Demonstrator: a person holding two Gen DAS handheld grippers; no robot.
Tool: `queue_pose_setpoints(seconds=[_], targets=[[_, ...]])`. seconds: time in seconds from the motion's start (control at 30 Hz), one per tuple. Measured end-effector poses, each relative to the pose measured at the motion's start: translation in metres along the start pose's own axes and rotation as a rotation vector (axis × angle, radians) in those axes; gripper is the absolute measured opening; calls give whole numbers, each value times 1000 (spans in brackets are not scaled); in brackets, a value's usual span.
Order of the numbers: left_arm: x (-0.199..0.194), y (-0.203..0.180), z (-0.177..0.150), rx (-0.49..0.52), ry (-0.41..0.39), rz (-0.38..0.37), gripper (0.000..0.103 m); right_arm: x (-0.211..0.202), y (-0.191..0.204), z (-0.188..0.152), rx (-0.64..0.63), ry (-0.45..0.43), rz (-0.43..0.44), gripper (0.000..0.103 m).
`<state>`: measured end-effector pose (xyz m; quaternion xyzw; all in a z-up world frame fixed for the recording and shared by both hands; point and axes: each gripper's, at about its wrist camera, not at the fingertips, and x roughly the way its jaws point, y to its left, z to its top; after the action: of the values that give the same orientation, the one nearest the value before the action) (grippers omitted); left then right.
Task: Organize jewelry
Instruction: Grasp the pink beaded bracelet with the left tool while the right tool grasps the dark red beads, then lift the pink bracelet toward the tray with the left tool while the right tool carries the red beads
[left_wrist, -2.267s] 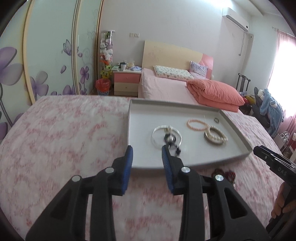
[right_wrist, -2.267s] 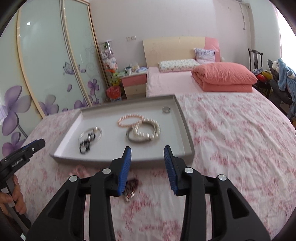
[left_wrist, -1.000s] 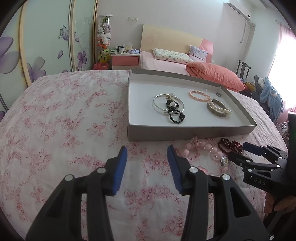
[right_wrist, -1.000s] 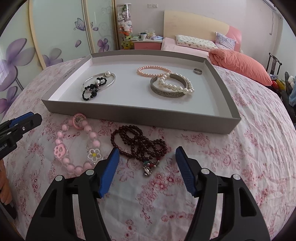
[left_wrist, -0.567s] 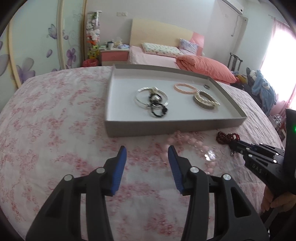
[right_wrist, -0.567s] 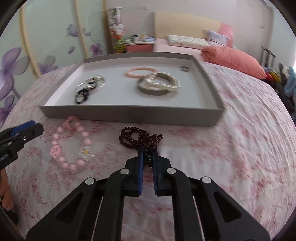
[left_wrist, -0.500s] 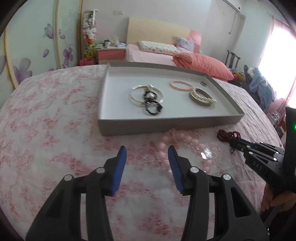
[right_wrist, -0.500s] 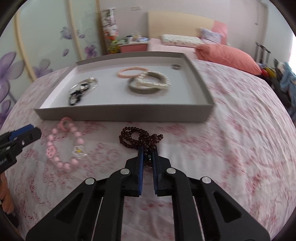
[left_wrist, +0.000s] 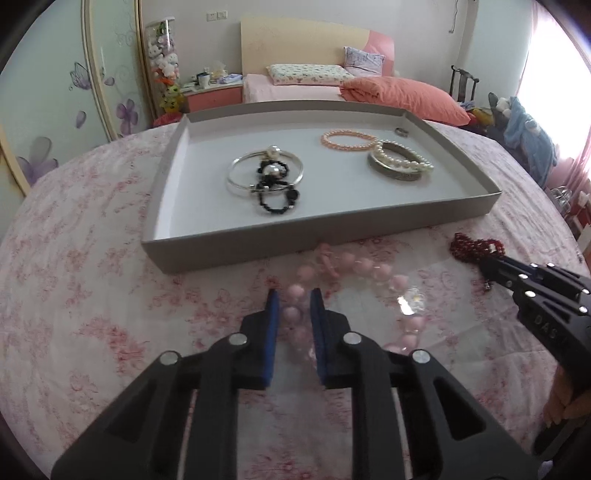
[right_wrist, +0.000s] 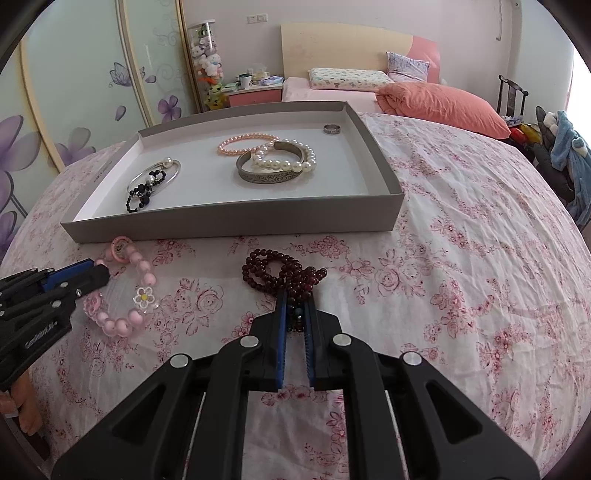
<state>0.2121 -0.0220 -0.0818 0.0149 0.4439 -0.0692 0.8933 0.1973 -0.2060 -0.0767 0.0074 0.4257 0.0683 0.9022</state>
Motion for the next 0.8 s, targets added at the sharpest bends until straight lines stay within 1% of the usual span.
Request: queue_pose_setpoints(seconds=[0.17,0.27,0.4,0.57,0.8], targets=[[-6,15,-7,-7,-9,43,17,0,2,0,-16,1,14,10],[-9,22,-10,-8,-13,56,17,0,3,0,-18,2,17,10],[-9,22,-12,2,-19,62,20,0,3,0,-15,2,19,10],[-9,25,-12,-8,-19,47,20,1,4,0,-11,2,26,10],[-10,24,-12,-9,-18,46,20,1,3,0,-8,3,30,10]])
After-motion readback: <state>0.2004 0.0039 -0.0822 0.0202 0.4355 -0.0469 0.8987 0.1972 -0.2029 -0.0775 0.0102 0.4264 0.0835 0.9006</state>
